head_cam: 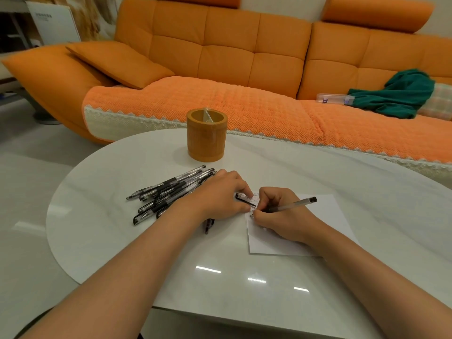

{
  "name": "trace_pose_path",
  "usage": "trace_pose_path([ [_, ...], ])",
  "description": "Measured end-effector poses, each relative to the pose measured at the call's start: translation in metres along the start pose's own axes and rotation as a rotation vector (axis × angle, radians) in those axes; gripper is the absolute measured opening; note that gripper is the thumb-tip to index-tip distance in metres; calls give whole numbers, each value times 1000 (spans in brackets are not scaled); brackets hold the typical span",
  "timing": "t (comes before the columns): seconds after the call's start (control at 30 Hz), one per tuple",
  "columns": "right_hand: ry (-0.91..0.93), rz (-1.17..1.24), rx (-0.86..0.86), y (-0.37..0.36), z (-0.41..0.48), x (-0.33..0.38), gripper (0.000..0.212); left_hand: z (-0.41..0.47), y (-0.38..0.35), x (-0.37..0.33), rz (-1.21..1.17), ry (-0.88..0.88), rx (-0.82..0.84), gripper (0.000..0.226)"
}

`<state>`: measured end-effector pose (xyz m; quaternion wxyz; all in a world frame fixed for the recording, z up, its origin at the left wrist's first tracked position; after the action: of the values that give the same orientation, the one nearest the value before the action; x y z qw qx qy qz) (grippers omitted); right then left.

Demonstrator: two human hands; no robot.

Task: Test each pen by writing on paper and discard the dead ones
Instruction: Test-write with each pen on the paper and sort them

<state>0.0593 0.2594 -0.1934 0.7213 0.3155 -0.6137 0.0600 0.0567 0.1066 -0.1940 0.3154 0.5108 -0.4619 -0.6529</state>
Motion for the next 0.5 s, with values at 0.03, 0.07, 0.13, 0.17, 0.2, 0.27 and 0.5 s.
trace_pose_path([
  [0.03,-6,10,10,0,0,0,18,0,0,0,1,0,0,33],
  [0.07,-10,18,17,0,0,0,18,0,-1,0,1,1,0,33],
  [0.13,-13,24,23,-1,0,0,20,0,-1,1,-7,2,-2,32],
  [0.17,-14,24,21,-1,0,0,21,1,-1,1,-10,2,-2,32],
  [0.2,-14,22,19,-1,0,-1,20,1,-1,2,-12,1,0,32],
  [0.27,-17,17,17,-1,1,-2,18,2,-2,2,-5,0,5,32],
  [0.5,-14,36,-31,2,0,-2,20,1,-2,3,8,6,1,33],
])
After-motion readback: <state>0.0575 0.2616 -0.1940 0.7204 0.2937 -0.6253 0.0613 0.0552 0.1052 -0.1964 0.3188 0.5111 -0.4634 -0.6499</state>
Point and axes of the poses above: each hand's wrist, its own z-axis towards the middle knuckle, its own y-axis out of the back of the hand, x = y × z, the point moved 5 cm from there along z, towards the middle knuckle, and after that the axes turned 7 degrees about z, right-handed, at the moved point
